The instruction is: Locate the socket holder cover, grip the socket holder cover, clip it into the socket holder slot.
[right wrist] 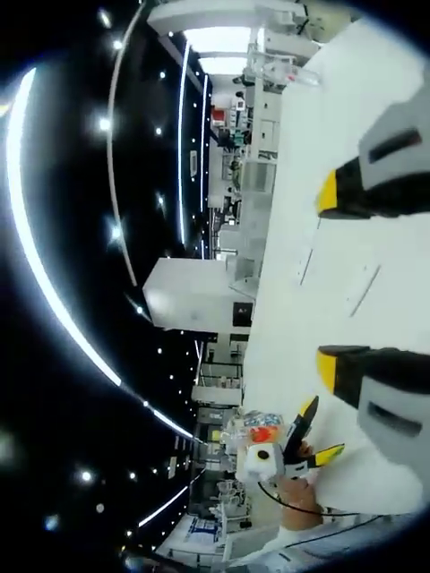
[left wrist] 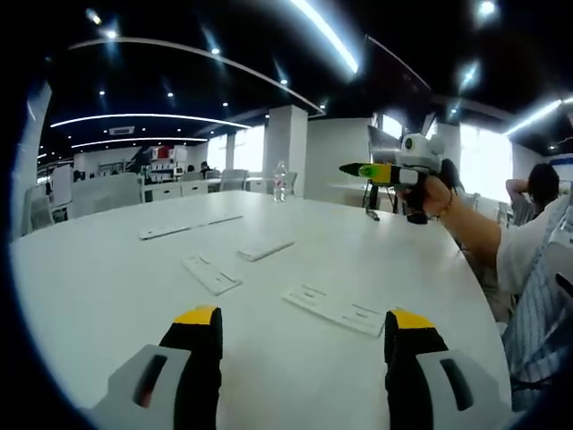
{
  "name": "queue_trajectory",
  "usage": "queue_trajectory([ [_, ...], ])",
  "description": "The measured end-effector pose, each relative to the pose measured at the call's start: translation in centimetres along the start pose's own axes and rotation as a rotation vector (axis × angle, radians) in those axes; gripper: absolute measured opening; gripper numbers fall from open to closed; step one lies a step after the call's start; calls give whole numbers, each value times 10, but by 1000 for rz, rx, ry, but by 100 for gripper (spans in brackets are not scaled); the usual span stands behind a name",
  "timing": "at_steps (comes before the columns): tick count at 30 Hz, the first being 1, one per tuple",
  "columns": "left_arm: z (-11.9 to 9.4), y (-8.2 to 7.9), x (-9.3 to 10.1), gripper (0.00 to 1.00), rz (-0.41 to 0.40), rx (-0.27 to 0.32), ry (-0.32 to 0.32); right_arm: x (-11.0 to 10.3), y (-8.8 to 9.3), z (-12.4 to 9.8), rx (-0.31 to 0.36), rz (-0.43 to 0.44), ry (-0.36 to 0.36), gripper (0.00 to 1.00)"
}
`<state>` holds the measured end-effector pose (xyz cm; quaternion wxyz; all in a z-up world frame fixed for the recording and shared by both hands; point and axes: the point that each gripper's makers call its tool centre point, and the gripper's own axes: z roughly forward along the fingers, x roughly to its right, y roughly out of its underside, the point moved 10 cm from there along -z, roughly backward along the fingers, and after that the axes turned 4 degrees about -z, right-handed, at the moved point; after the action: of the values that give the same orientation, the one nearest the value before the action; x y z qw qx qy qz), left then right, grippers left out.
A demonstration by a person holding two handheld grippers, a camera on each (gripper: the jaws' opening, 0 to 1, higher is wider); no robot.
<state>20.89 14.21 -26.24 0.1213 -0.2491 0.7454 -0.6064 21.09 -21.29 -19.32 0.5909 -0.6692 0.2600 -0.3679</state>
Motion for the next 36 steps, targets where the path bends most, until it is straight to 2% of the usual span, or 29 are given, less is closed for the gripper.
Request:
queue_trajectory([
  [2, 0, 0, 0, 74, 1, 4, 4, -3, 7, -1, 3, -13, -16, 60],
  [6, 0, -1, -2, 74, 3, 7, 0, -9, 20, -3, 22, 23, -79, 60],
  [12, 0, -1, -4, 74, -2, 12, -2, -16, 34, -6, 23, 13, -152, 63],
  [15, 0, -2, -3, 75, -2, 21, 12, -20, 44, -9, 32, 39, -186, 63],
  [17, 0, -2, -2, 76, -9, 30, 25, -22, 46, -8, 11, 43, -196, 63],
  [20, -1, -3, -1, 76, -6, 40, 26, -24, 47, -6, 30, 44, -217, 63],
  [27, -2, -4, -3, 76, -19, 59, 25, -23, 50, -5, 14, 41, -216, 63],
  [36, -4, -4, -6, 75, -6, 48, 1, -19, 48, -8, 5, 6, -162, 61],
])
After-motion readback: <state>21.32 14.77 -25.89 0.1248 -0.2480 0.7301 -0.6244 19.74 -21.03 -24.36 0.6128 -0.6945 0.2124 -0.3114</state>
